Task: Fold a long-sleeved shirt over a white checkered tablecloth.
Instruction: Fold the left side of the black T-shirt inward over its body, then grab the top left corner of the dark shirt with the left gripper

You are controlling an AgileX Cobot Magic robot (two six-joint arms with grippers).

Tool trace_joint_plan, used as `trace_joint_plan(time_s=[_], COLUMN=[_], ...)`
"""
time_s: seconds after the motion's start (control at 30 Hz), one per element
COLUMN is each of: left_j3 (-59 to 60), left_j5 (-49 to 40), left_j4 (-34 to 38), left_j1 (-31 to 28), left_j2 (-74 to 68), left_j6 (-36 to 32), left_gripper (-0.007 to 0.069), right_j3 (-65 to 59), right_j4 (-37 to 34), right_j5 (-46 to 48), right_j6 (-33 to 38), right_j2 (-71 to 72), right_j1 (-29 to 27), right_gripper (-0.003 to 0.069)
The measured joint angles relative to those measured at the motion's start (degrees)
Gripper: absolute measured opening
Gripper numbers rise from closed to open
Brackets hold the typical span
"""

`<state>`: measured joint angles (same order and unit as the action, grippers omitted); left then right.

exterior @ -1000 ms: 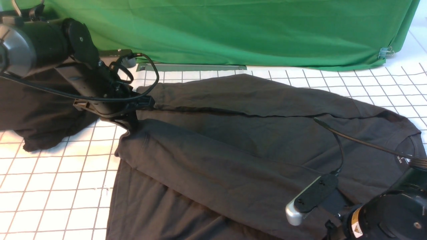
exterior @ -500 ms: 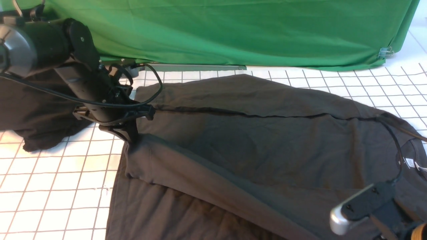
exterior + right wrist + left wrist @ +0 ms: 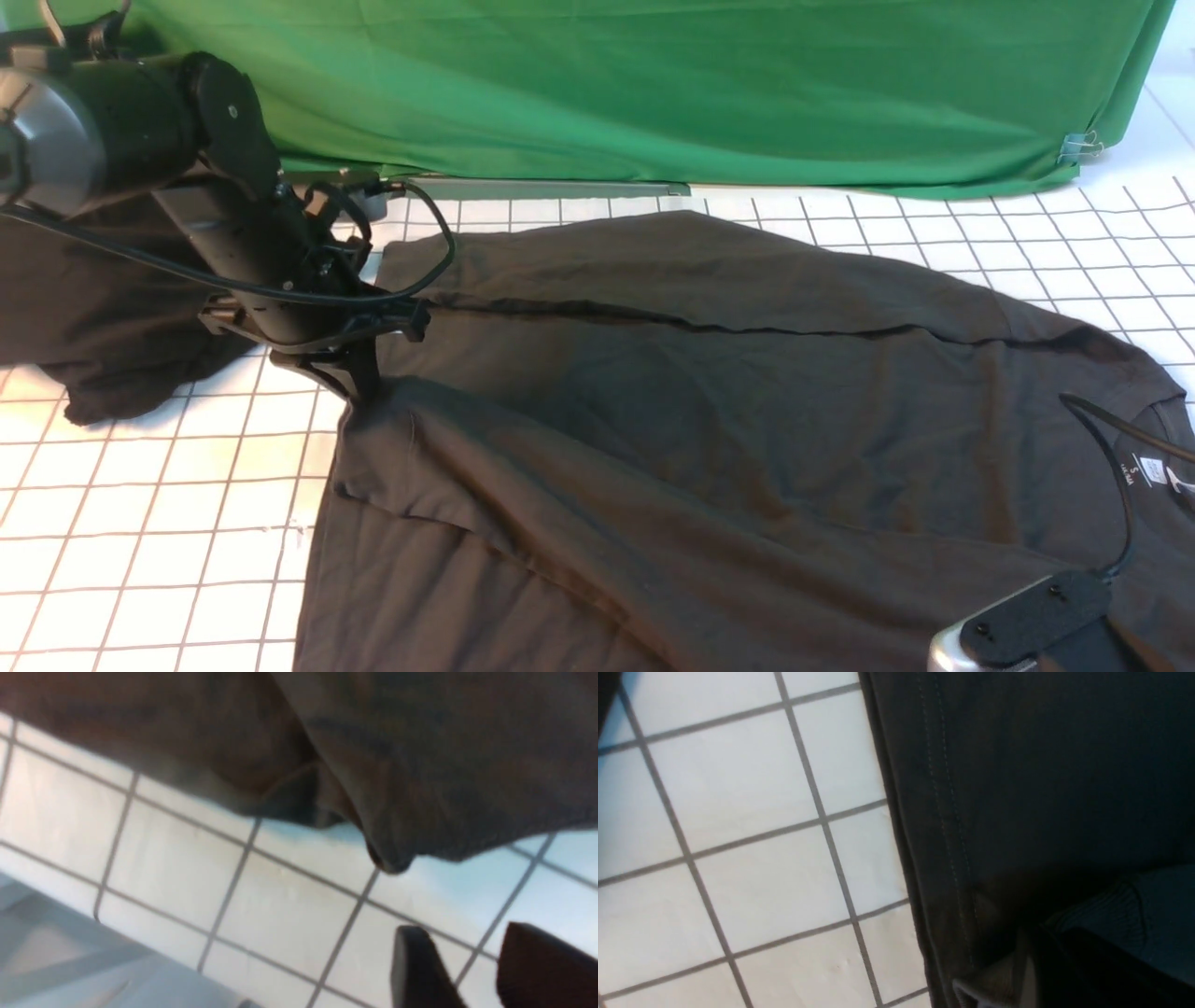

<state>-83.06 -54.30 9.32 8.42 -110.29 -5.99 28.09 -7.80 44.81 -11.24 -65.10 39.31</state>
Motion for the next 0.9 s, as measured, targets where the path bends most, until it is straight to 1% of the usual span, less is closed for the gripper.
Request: trace_joint_plan(time_s=[0.1, 0.13, 0.17, 0.2, 0.23, 0.3, 0.33, 0.4, 0.43, 0.5, 0.57, 0.77, 0.9], left_j3=[0.00, 0.00, 0.00, 0.00, 0.00, -0.29, -0.52, -1.23, -2.14, -3.59, -6.13, -12.42, -16.26], left_j5=[1.03, 1.33, 1.31, 1.60, 1.87, 1.93, 1.93, 1.89, 2.28, 3.78, 6.48, 10.20, 12.90], left_j4=[-0.06, -0.39, -0.49, -1.22, -2.46, -3.91, -4.10, -4.27, -4.49, -5.09, -5.83, -6.20, -6.81], left_j1=[0.00, 0.00, 0.00, 0.00, 0.00, 0.00, 0.00, 0.00, -0.06, -0.16, -0.38, -0.50, -0.50], left_j2=[0.00, 0.00, 0.00, 0.00, 0.00, 0.00, 0.00, 0.00, 0.00, -0.09, -0.63, -4.91, -11.29], left_j6=[0.00, 0.00, 0.00, 0.00, 0.00, 0.65, 1.37, 4.60, 7.75, 11.10, 12.31, 13.13, 13.26], left_gripper=[0.0095, 0.0128, 0.0135, 0.0173, 0.0232, 0.0324, 0.0354, 0.0410, 0.0437, 0.0461, 0.0471, 0.0477, 0.0477], right_j3=[0.00, 0.00, 0.00, 0.00, 0.00, 0.00, 0.00, 0.00, 0.00, 0.00, 0.00, 0.00, 0.00], right_j4=[0.00, 0.00, 0.00, 0.00, 0.00, 0.00, 0.00, 0.00, 0.00, 0.00, 0.00, 0.00, -0.11], right_j5=[-0.92, -1.07, -1.14, -1.19, -1.19, -1.21, -1.21, -1.21, -1.21, -1.21, -1.32, -2.46, -2.58], right_j6=[0.00, 0.00, 0.00, 0.00, 0.00, 0.00, 0.00, 0.00, 0.00, -0.06, -0.39, -1.09, -1.83], right_j2=[0.00, 0.00, 0.00, 0.00, 0.00, 0.00, 0.00, 0.00, 0.00, 0.00, 0.00, 0.00, 0.00], right_j1=[0.00, 0.00, 0.00, 0.00, 0.00, 0.00, 0.00, 0.00, 0.00, 0.00, 0.00, 0.00, 0.00], right_gripper=[0.0300, 0.0302, 0.0304, 0.0304, 0.0306, 0.0306, 0.0306, 0.0307, 0.0307, 0.0307, 0.0307, 0.0307, 0.0307])
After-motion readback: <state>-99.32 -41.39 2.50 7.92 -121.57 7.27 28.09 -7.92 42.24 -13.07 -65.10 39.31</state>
